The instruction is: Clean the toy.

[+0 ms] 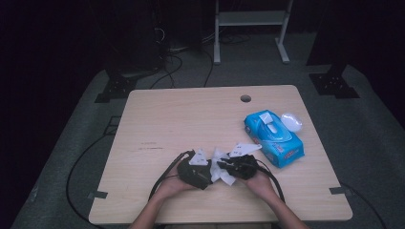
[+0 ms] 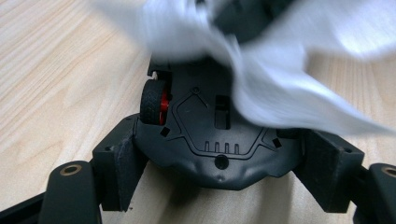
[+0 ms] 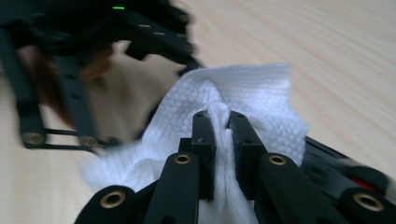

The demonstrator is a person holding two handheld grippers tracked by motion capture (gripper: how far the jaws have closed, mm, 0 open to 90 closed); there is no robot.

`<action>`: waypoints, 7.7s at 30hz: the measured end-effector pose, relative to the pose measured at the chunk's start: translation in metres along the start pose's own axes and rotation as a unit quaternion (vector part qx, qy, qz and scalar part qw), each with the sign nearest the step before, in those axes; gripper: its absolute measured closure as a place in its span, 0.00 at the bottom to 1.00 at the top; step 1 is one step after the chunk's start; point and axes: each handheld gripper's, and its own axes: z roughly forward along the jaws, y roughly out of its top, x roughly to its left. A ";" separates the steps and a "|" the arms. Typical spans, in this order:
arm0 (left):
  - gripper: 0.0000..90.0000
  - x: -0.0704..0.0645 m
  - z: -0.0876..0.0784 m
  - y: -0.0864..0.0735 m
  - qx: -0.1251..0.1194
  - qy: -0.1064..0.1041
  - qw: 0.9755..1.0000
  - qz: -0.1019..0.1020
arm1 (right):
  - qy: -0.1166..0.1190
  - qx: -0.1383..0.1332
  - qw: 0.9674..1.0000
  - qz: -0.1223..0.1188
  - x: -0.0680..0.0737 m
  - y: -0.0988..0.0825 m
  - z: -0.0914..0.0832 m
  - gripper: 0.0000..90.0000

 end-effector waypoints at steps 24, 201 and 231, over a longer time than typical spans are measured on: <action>0.26 0.000 -0.002 -0.001 -0.003 -0.006 1.000 -0.001 | 0.011 0.002 1.000 -0.004 0.002 -0.001 0.000 0.90; 0.26 0.002 -0.010 -0.008 0.007 0.006 1.000 0.017 | -0.048 0.029 0.998 -0.032 -0.010 -0.010 -0.024 0.90; 0.26 0.001 -0.009 -0.008 0.005 0.006 1.000 0.018 | 0.017 0.025 0.997 -0.070 0.028 0.020 0.024 0.90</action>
